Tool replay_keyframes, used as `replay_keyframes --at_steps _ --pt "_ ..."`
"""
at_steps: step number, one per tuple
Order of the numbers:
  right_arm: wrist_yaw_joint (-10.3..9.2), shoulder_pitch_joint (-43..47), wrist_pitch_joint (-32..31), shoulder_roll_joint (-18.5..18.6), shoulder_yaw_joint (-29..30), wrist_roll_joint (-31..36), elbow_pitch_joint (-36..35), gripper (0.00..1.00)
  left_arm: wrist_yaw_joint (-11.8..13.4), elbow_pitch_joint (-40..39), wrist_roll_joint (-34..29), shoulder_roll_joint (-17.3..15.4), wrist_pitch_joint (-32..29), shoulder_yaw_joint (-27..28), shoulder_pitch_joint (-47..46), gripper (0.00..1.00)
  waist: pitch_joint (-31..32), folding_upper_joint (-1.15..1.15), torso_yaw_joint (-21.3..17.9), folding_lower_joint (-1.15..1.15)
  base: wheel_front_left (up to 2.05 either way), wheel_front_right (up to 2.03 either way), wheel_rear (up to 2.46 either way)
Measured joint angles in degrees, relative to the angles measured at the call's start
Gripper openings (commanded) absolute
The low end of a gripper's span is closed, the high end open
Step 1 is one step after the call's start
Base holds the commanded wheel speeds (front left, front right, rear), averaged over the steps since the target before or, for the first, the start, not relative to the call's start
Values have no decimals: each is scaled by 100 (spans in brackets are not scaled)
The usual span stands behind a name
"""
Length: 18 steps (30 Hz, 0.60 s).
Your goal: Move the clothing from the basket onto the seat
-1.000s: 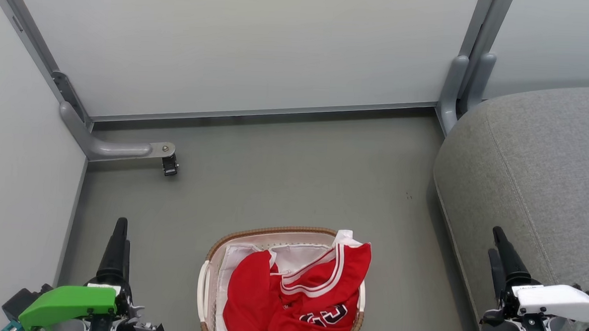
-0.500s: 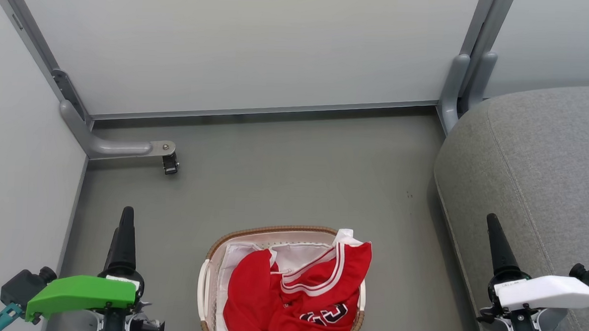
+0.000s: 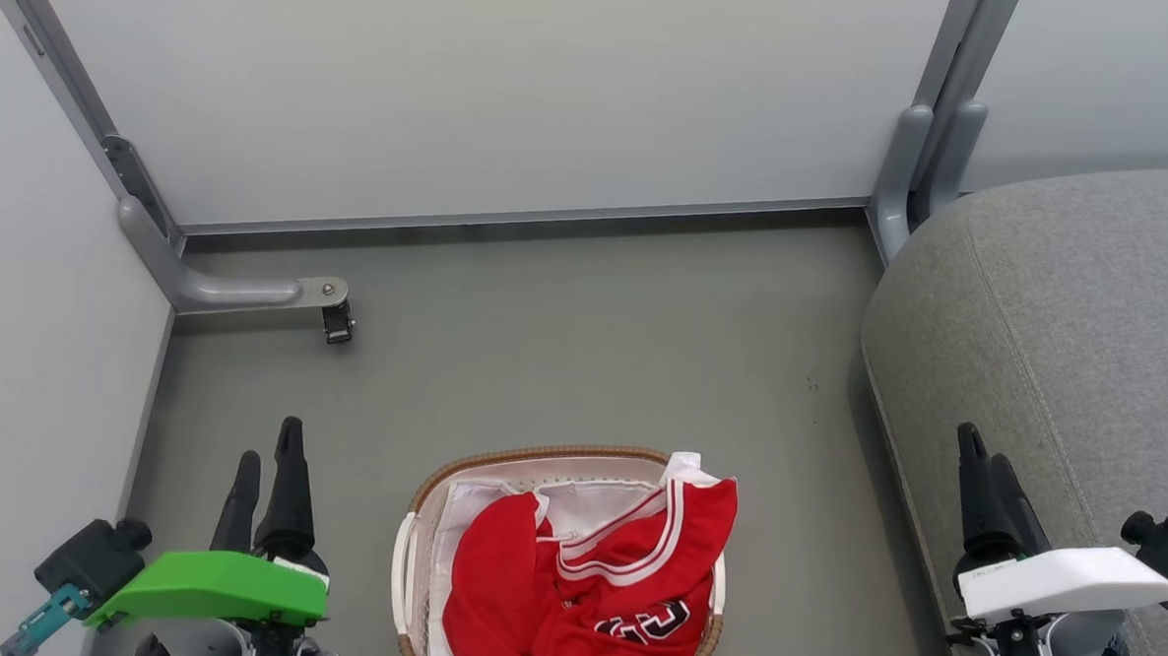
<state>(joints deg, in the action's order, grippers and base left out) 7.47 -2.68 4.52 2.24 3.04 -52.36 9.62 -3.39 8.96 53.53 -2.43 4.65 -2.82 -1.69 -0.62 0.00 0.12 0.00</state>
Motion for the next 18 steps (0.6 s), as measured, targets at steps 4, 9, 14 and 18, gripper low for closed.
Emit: replay_keyframes --at_steps 4,9,14,18 --pt "0 1 65 3 -43 328 -1 100 41 0 -321 -1 63 -88 38 100 -1 0 1 0 0 0 0" --pt "0 5 162 7 -135 722 -7 100 63 27 -751 -1 151 -164 82 100 -5 0 4 0 0 0 0" --pt "0 24 242 11 -196 1088 -1 100 96 58 -1091 -2 240 -240 106 100 -13 0 8 0 0 0 0" --pt "0 58 309 14 -236 1359 8 100 98 86 -1345 -3 300 -278 112 100 -15 0 11 0 0 0 0"
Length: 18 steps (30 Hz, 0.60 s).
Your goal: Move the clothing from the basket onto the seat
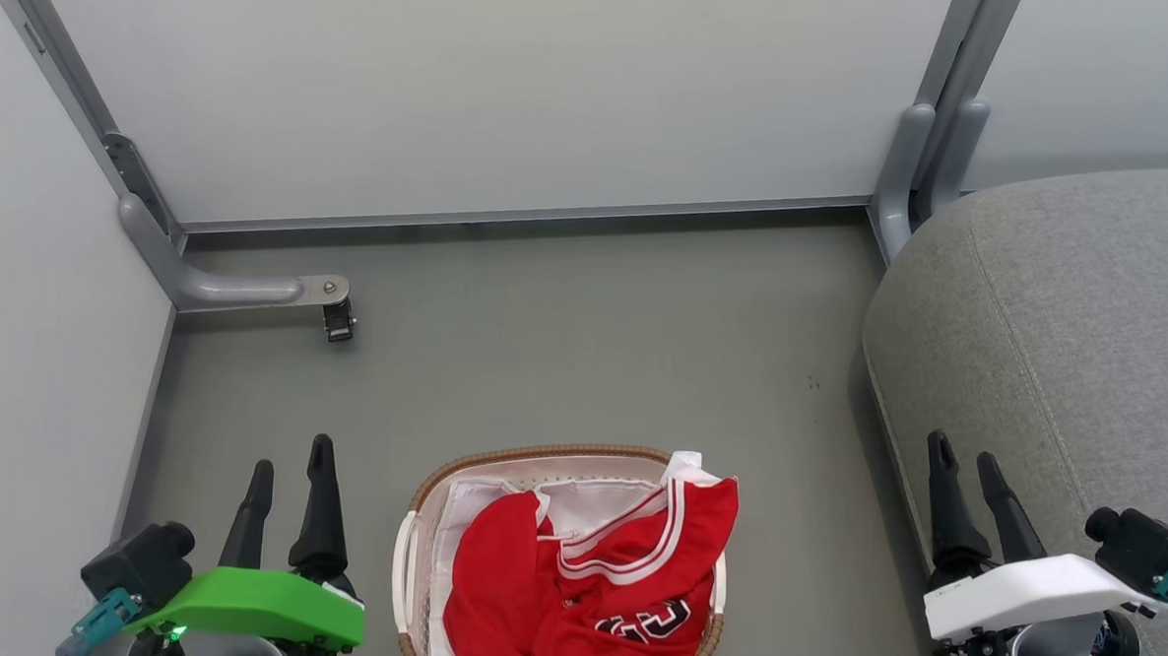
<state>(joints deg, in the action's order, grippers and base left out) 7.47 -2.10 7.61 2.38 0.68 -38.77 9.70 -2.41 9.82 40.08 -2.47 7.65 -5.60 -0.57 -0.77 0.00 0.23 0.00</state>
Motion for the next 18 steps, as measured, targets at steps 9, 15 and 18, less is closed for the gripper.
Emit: replay_keyframes --at_steps 9,15,18 --pt "0 11 125 4 -67 543 23 100 18 143 -577 -2 129 -103 20 100 -18 0 6 0 0 0 0" --pt "0 12 210 10 -91 909 36 100 47 165 -899 -3 210 -141 21 100 -26 0 8 0 0 0 0" --pt "0 12 260 12 -99 1080 35 100 49 172 -1054 -5 253 -148 23 100 -29 0 7 0 0 0 0"
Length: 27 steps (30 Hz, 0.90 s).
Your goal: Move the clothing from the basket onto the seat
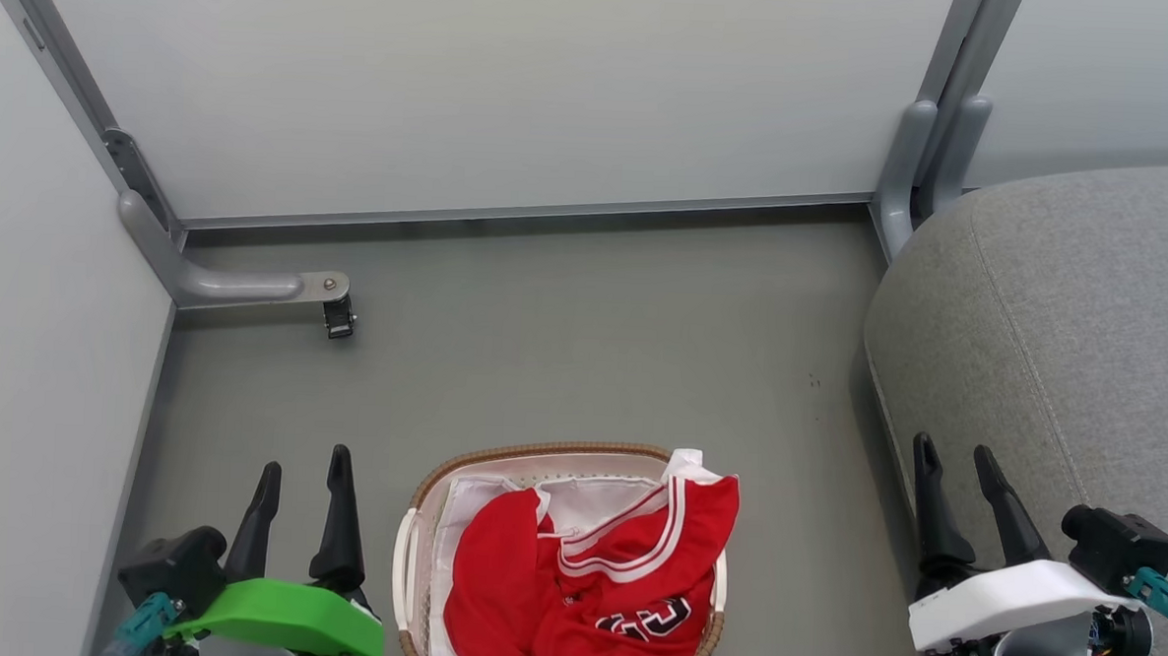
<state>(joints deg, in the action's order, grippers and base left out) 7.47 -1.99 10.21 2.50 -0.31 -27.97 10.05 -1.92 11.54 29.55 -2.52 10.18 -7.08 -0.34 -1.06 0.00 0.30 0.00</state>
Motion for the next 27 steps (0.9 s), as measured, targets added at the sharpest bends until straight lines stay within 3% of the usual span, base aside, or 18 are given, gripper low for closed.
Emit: replay_keyframes --at_steps 27 --pt "1 14 327 13 -25 1243 36 100 48 333 -1169 -11 339 -153 13 100 -27 0 24 0 0 0 0"
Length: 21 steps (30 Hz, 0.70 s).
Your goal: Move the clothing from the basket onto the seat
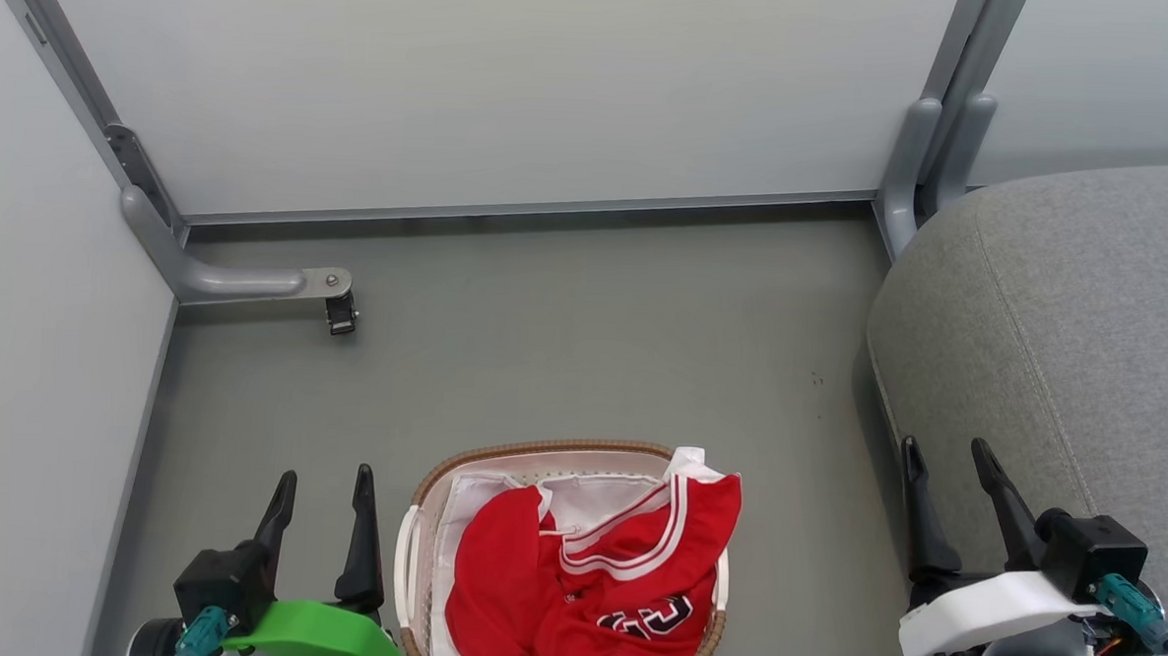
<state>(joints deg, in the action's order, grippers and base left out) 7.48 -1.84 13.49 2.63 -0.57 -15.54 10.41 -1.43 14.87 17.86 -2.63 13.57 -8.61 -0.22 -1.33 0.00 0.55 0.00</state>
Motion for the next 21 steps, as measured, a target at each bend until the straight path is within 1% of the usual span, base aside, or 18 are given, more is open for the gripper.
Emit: replay_keyframes --at_steps 14,21 --pt "0 1 149 5 -44 520 164 100 65 151 -371 -3 138 -104 -1 100 -27 0 21 0 0 0 0" --pt "1 0 152 7 -43 546 249 100 86 198 -371 -4 146 -113 -1 100 -27 0 21 0 0 0 0"
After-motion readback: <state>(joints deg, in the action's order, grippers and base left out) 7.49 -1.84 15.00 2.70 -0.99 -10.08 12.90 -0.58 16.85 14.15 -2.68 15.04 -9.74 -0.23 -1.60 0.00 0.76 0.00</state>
